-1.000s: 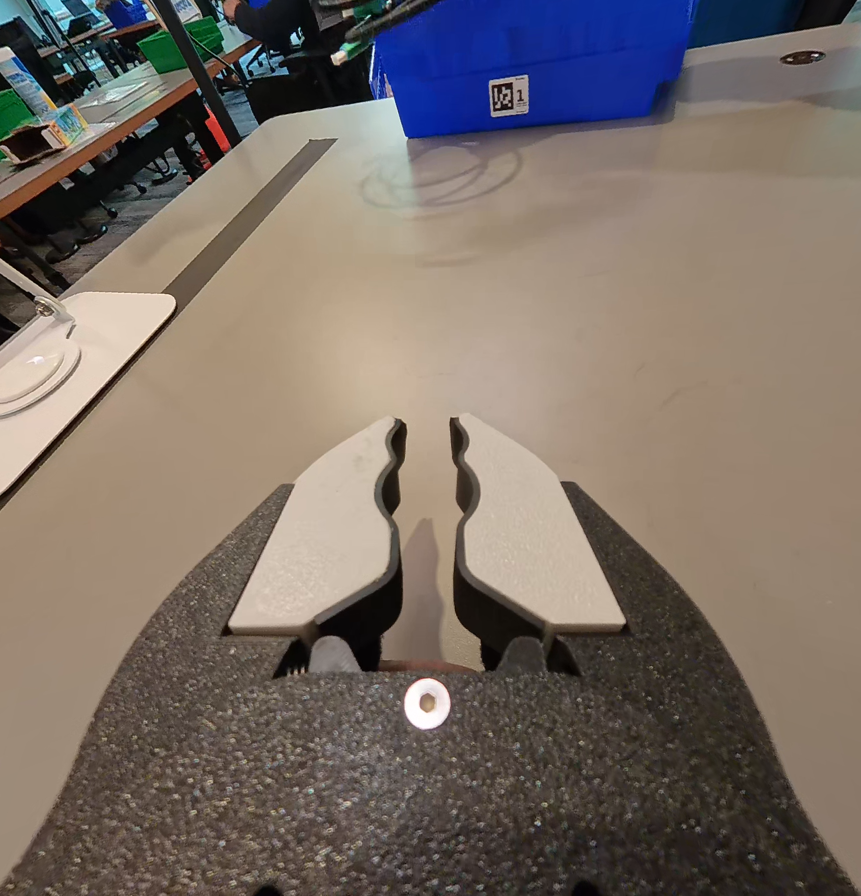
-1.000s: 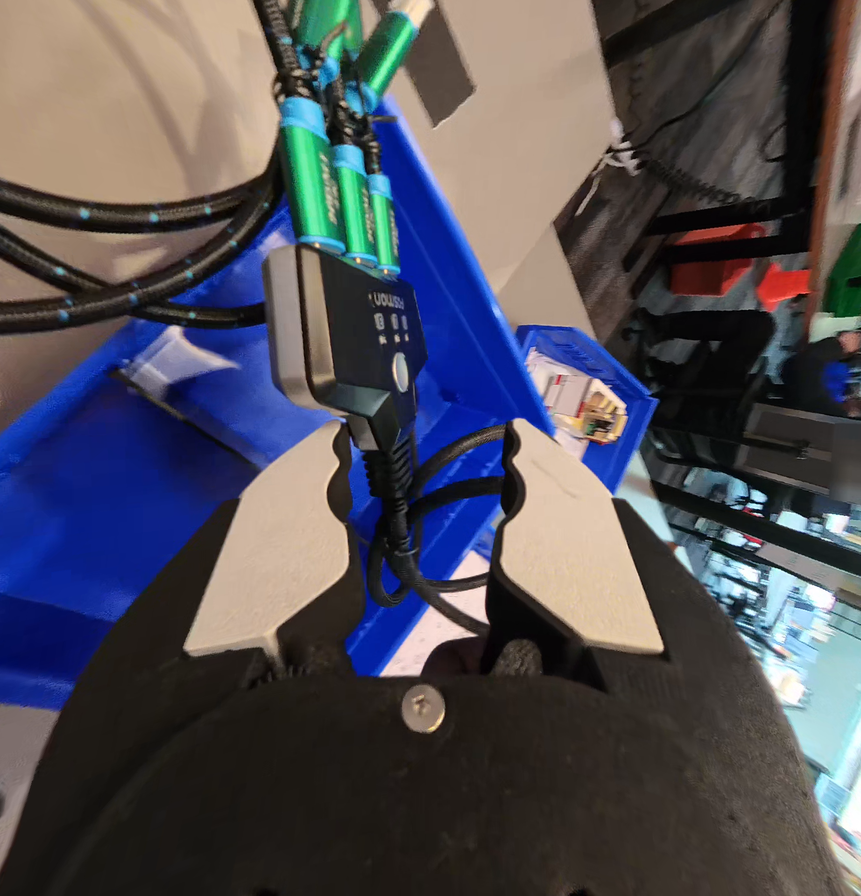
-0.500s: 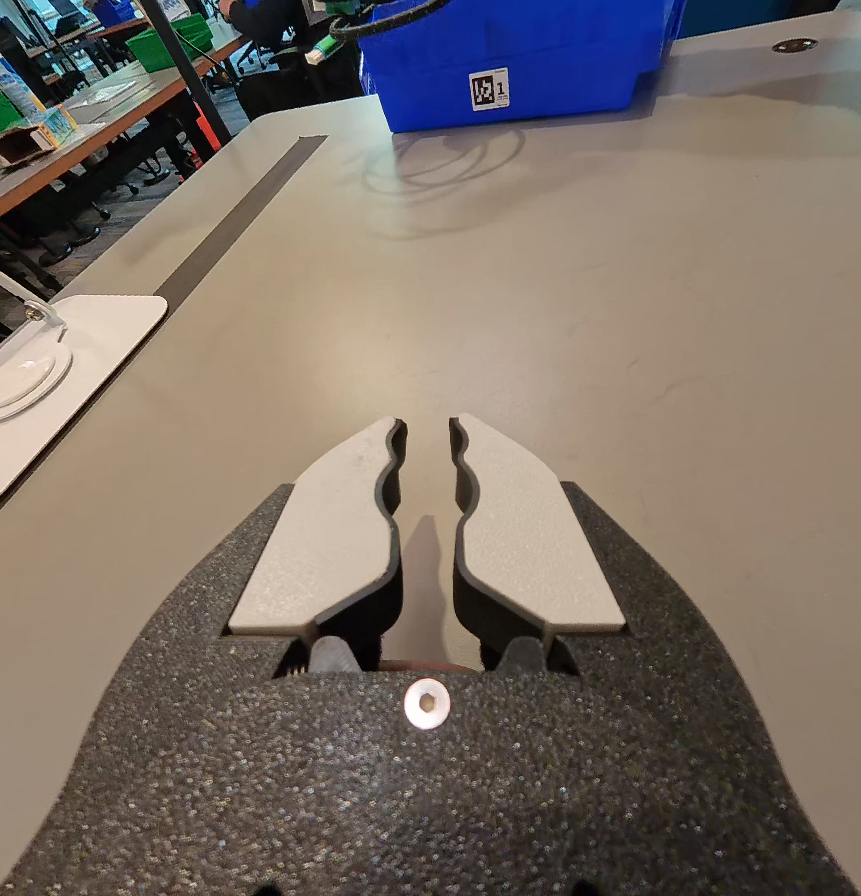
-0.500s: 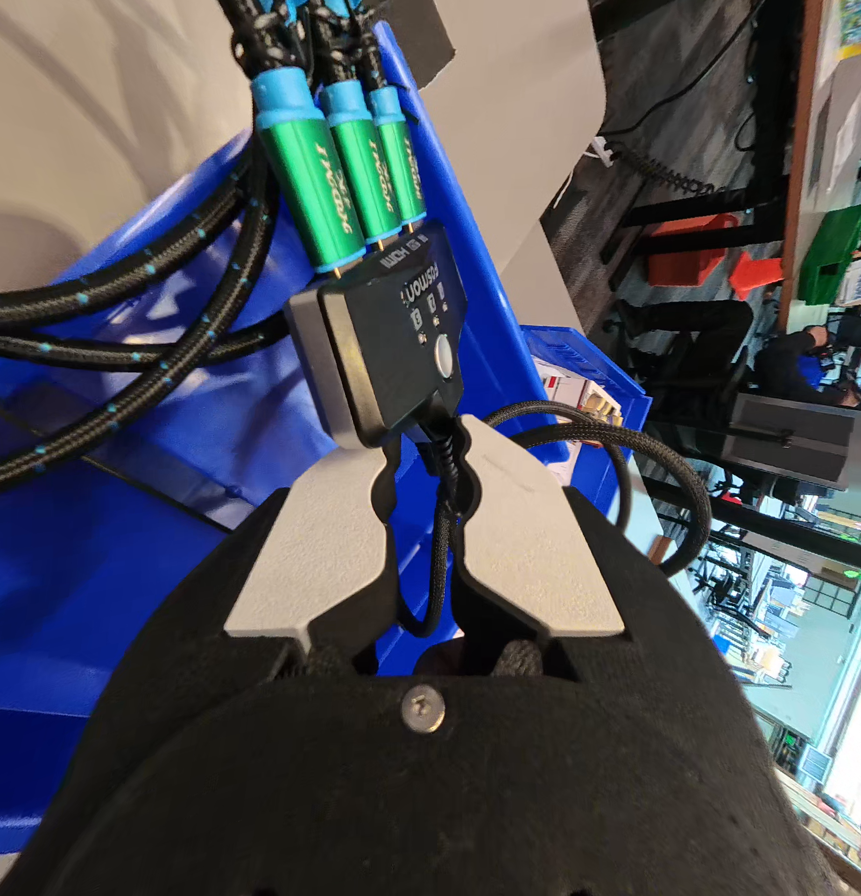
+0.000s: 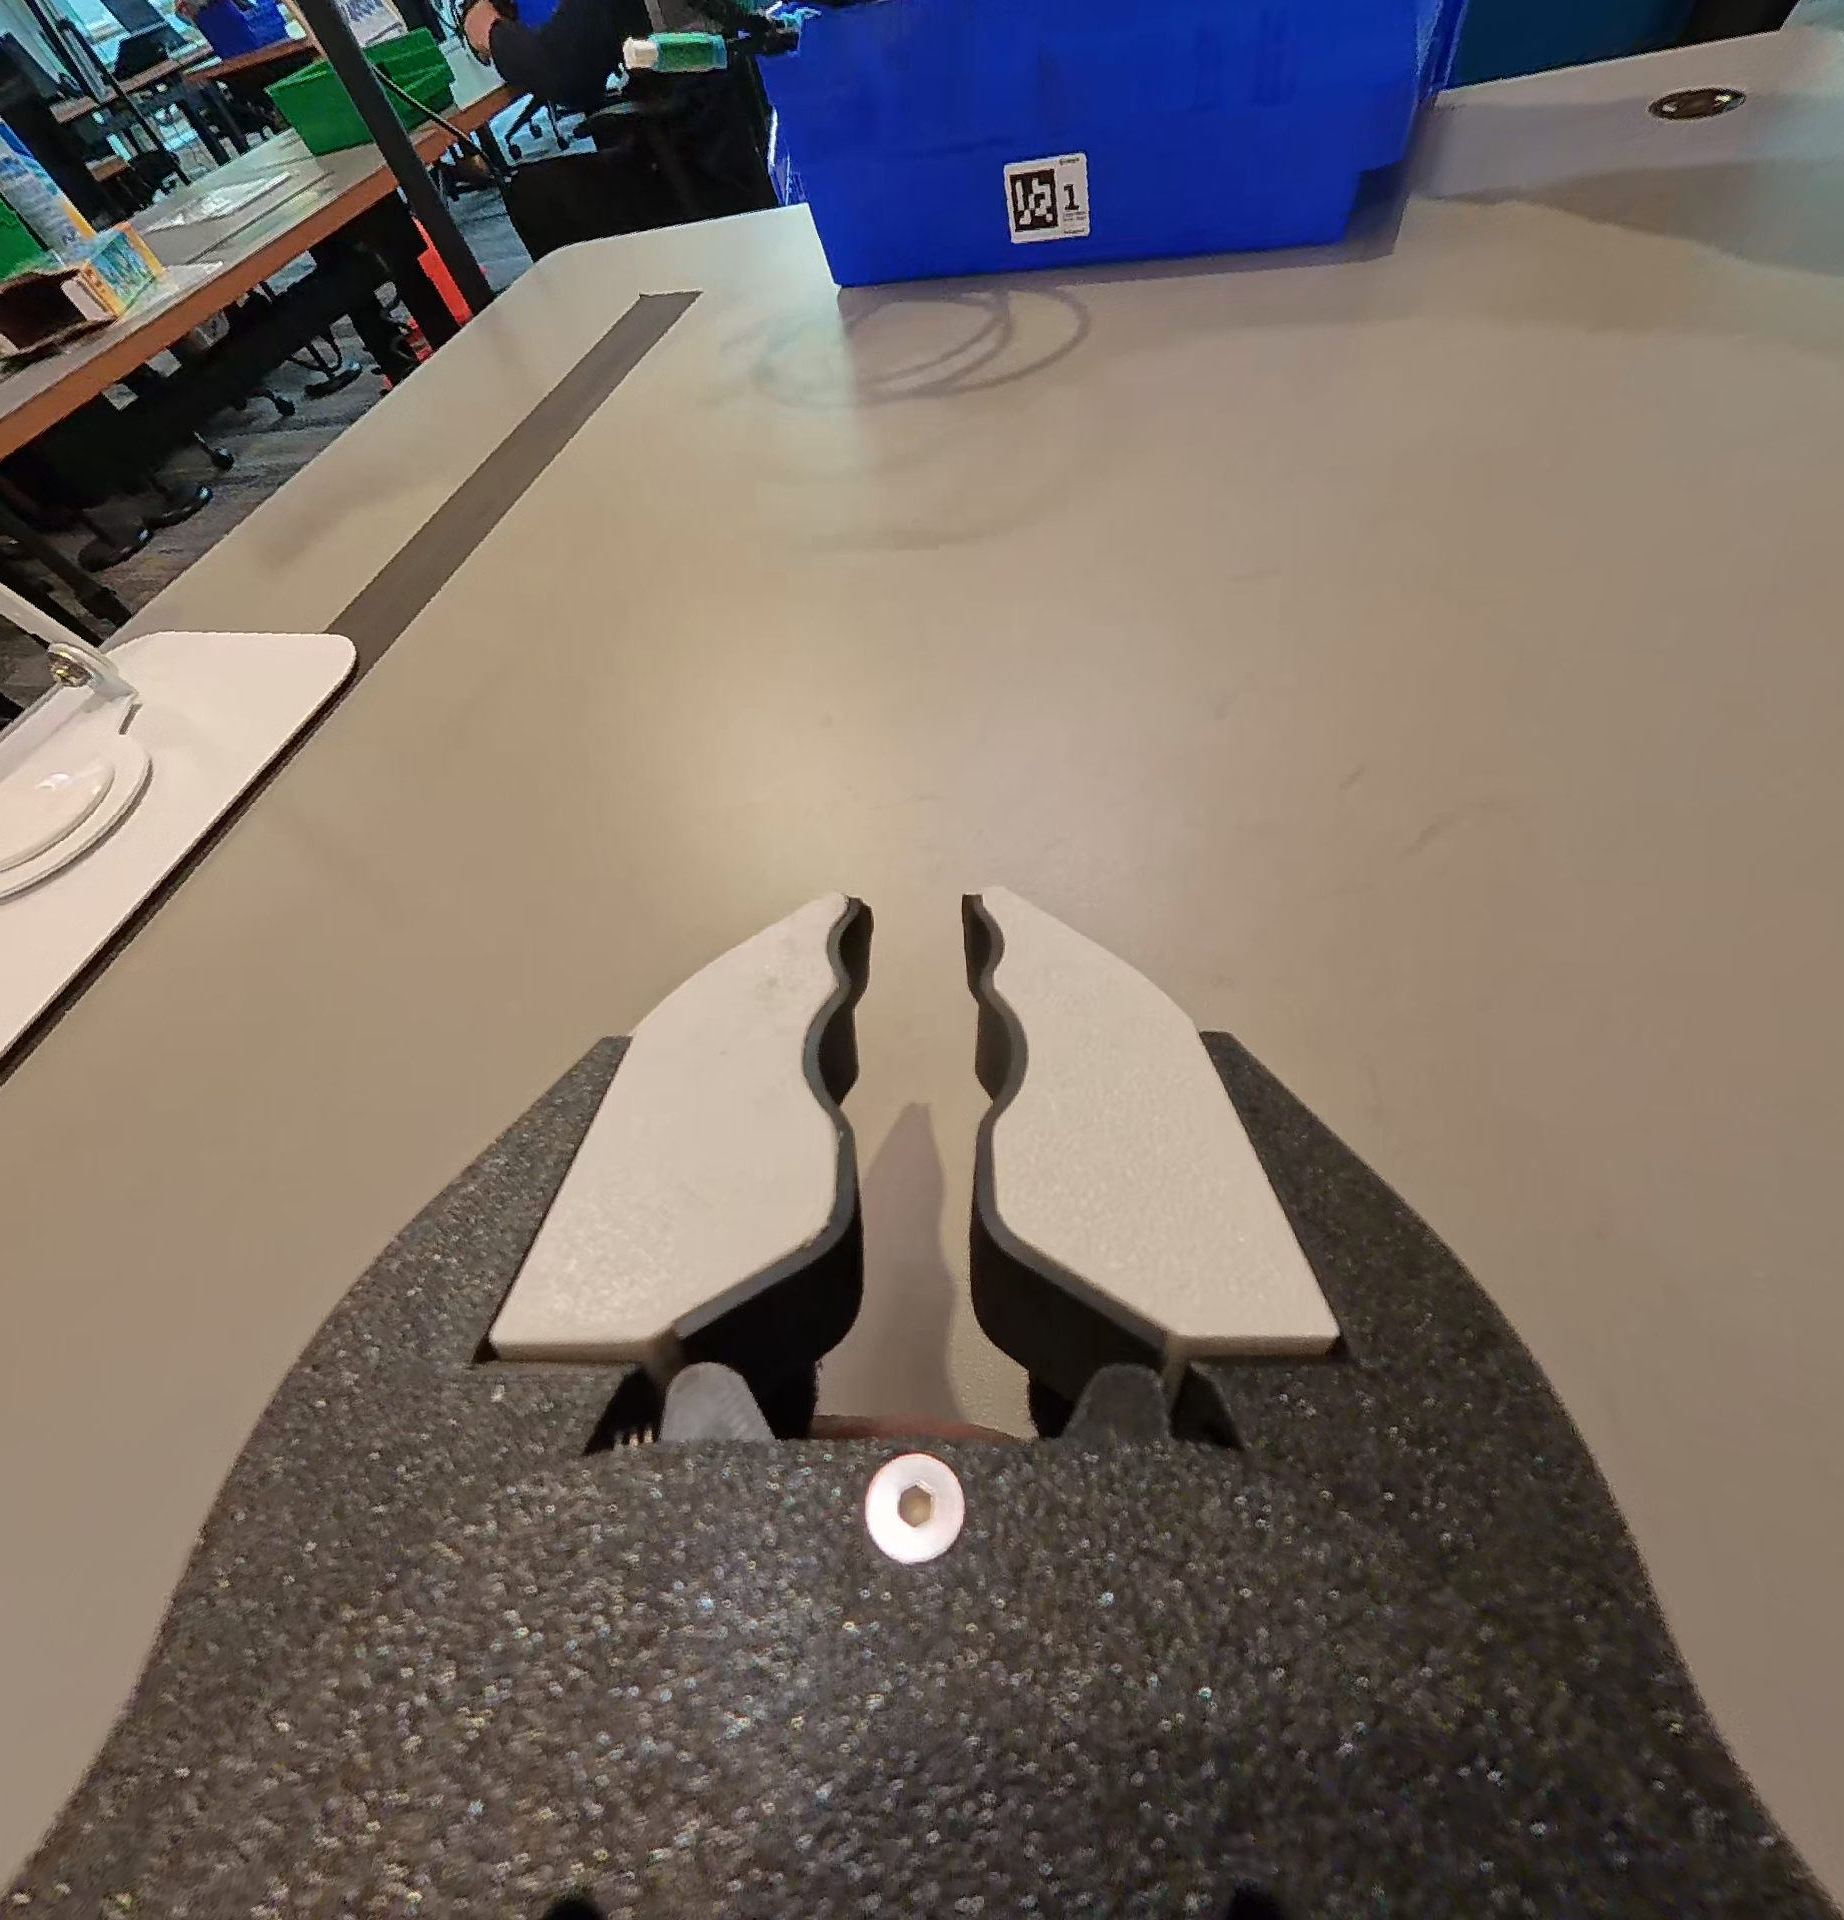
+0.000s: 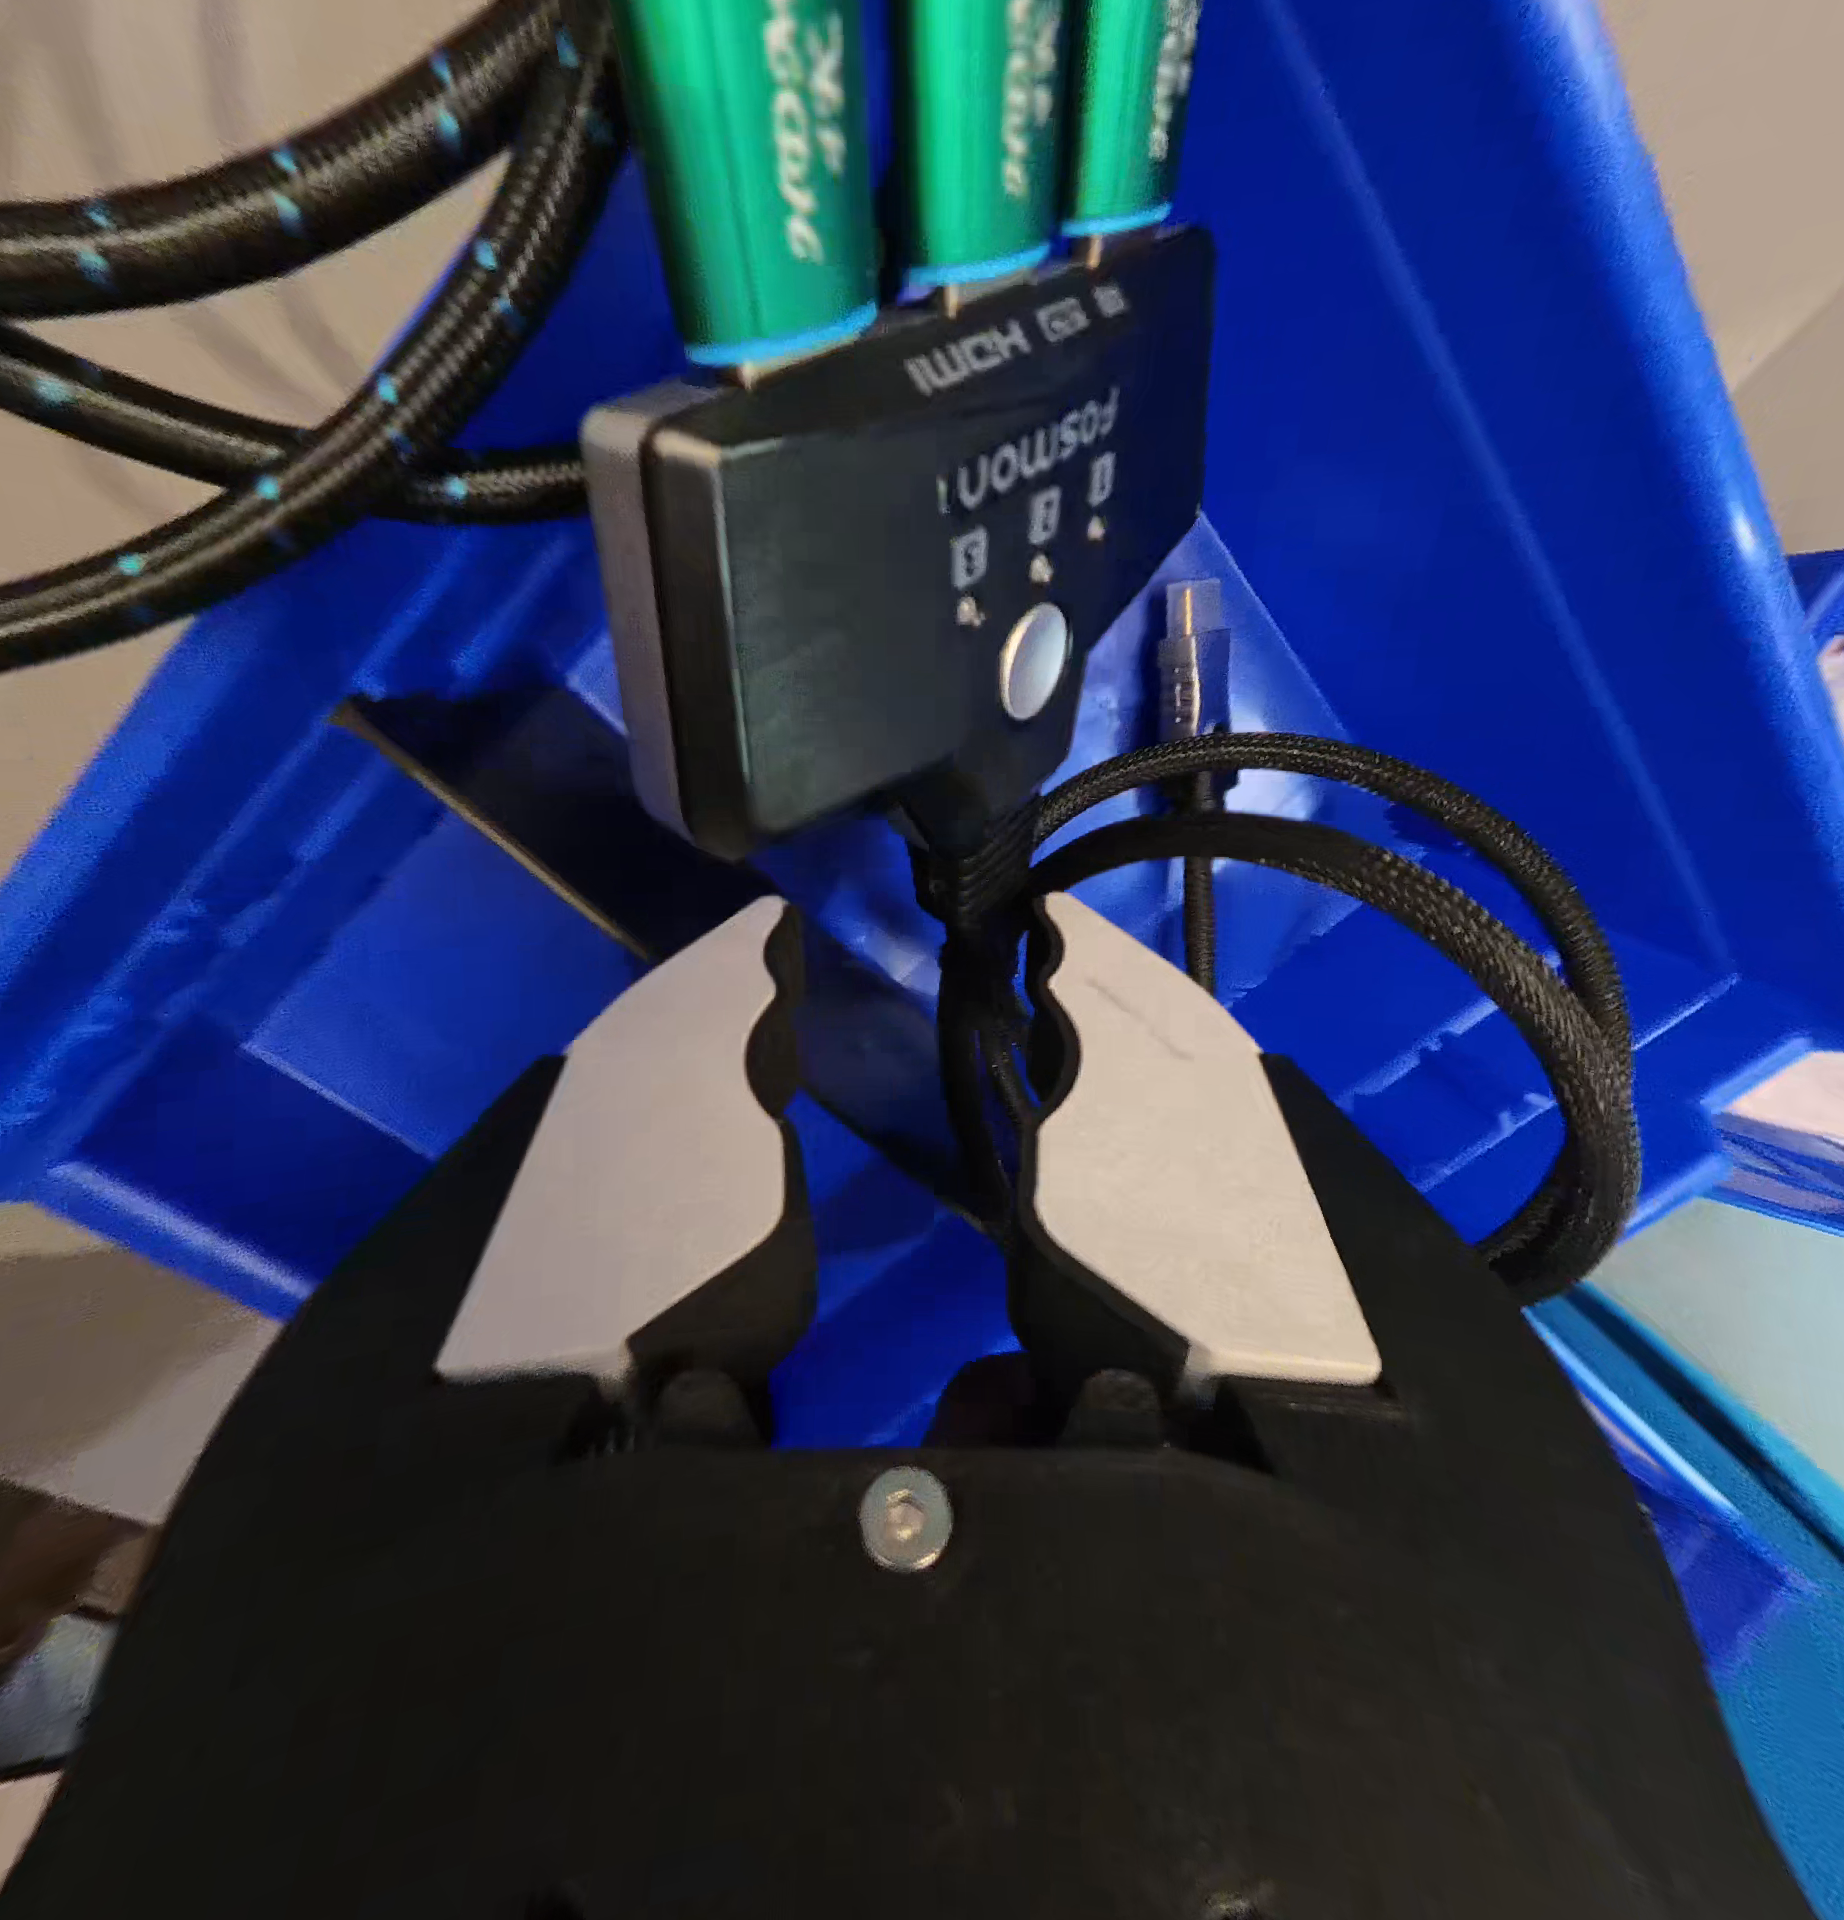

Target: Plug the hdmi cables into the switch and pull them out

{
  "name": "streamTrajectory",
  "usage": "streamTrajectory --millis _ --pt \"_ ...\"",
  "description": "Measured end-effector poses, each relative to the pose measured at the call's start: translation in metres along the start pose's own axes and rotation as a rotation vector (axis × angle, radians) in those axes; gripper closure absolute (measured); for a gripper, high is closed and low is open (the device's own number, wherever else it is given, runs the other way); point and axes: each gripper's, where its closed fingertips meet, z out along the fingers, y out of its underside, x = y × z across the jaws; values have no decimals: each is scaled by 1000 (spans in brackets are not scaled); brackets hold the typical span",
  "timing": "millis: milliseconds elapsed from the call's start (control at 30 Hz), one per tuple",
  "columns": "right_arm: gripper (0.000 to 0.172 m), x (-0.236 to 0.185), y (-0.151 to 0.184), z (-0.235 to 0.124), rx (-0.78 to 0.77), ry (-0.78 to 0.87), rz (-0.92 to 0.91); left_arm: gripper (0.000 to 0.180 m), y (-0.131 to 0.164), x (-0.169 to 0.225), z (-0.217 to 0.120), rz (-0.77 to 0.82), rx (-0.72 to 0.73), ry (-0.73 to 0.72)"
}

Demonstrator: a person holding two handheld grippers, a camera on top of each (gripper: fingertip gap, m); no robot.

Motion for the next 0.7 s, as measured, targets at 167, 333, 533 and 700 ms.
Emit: streamTrajectory --millis 167,333,533,700 --pt "116 -3 -3 -32 167 -26 32 163 0 0 0 -4 2 5" --pt "119 -16 -40 -76 414 194 -138 163 1 2 1 4 -9 11" --pt "135 -10 -58 -42 254 348 -273 163 1 2 2 14 -14 4" --pt "145 -2 -59 -30 277 235 -109 163 1 1 0 10 -7 -3"
